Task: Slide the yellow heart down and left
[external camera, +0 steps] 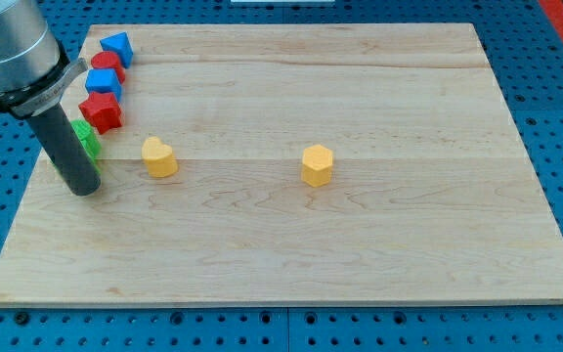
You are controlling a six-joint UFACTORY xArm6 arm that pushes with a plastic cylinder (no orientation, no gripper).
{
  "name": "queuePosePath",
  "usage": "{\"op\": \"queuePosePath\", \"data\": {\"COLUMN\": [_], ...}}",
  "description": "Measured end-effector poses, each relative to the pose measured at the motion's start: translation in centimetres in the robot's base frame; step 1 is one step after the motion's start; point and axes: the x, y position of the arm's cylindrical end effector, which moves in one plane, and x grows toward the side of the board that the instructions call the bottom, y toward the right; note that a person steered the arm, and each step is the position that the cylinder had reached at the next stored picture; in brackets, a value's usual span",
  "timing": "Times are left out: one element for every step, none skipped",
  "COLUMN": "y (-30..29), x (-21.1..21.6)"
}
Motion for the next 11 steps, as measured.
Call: {"op": "queuePosePath", "data": {"y": [0.3,1.9,5.2,12.1,15.7,15.4,11.5,7.6,7.2,7.2,7.2], "x": [0.4,0.4,1.3,0.8,-3.6,-8.8,-9.2,-9.2,-8.1,-6.6,-5.2]}}
